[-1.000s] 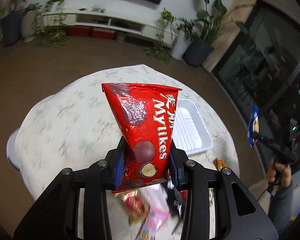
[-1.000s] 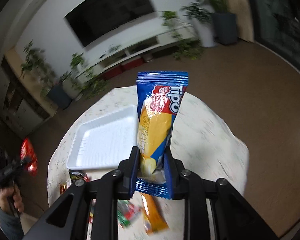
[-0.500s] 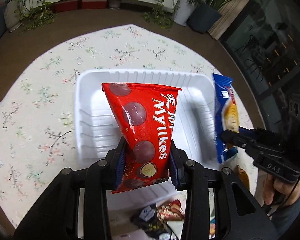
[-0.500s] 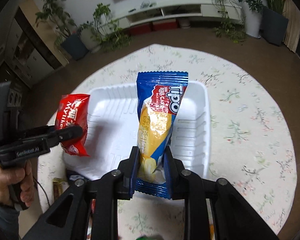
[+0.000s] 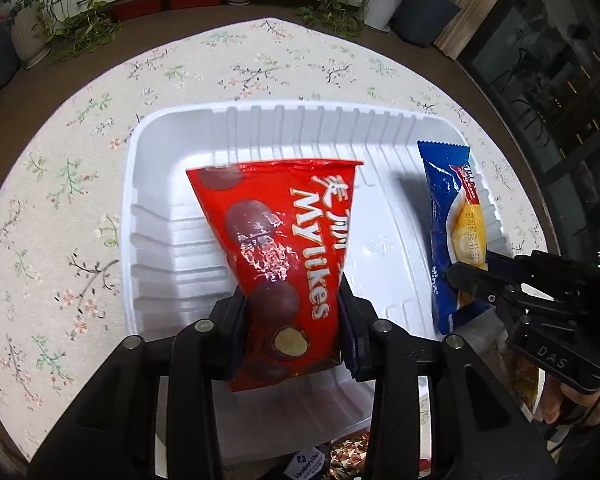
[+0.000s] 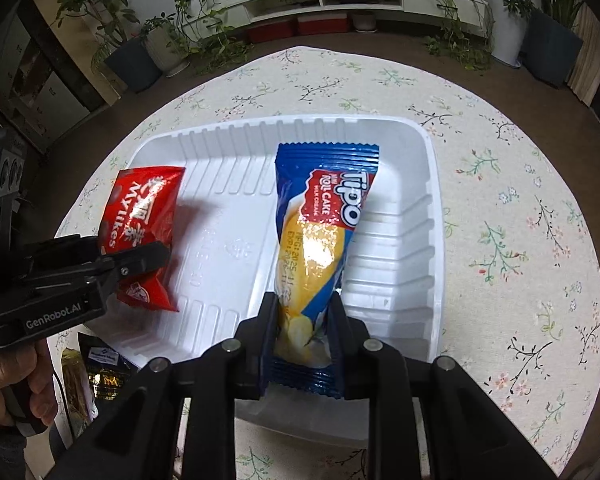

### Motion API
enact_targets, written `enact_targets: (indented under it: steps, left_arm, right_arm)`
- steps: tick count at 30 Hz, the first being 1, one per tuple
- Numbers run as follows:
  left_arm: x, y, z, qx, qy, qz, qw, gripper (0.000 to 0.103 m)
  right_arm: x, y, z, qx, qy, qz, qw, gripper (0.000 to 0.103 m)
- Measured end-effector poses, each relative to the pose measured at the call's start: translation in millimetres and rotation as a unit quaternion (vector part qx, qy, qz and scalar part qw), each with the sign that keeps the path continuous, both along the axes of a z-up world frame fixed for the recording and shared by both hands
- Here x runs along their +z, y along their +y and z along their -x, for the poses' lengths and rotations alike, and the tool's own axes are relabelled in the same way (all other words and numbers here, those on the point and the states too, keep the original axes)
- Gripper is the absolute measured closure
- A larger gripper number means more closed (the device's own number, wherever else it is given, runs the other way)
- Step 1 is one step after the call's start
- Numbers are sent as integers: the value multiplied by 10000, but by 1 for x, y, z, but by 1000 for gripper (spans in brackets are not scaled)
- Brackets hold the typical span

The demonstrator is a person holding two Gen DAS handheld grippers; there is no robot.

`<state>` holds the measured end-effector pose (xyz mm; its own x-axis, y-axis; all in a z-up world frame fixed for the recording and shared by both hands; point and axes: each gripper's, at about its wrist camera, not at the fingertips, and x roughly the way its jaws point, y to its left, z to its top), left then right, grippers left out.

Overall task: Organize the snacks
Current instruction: 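Carry both packets into the white tray and open both tools, then withdraw both tools from the tray back over the pile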

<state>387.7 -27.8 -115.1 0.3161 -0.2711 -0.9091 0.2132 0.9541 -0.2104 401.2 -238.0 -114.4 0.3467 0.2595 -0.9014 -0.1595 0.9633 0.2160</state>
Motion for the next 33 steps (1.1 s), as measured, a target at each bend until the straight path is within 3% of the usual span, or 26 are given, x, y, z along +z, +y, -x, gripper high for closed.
enact_targets:
  steps: [4, 7, 12, 13, 15, 18, 21, 25, 29, 33]
  left_arm:
    - [1, 3, -1, 136, -6, 52, 9999, 63]
    - [7, 7, 0, 190, -47, 65, 9998, 61]
    - [35, 17, 12, 220, -265, 245, 9991, 61]
    - [45, 21, 18, 199, -372, 296, 9987, 57]
    - [66, 31, 35, 220, -633, 448, 9967, 48]
    - [90, 47, 61, 304, -927, 780, 9922, 23]
    - [109, 68, 97, 350, -1129, 1231, 9853, 2]
    - [126, 87, 148, 236, -1504, 1404, 9783, 0]
    - [137, 102, 215, 384, -2179, 1357, 9657, 0]
    - [118, 109, 263, 671, -1871, 753, 9772, 0]
  right_arm:
    - [2, 0, 4, -82, 4, -50, 10000, 76]
    - [9, -3, 8, -88, -88, -77, 9999, 67]
    - [41, -12, 24, -180, -444, -254, 9985, 61]
    - [49, -15, 30, -210, -534, -322, 9978, 57]
    - [67, -23, 46, -278, -748, -495, 9956, 35]
    - [95, -38, 79, -417, -1194, -843, 9884, 12]
    - [113, -54, 118, -609, -1541, -1317, 9773, 2]
    - [115, -69, 168, -1084, -1565, -2015, 9608, 0]
    - [94, -76, 214, -1270, -1398, -2854, 9396, 0]
    - [69, -65, 268, -1189, -1597, -2886, 9365, 0]
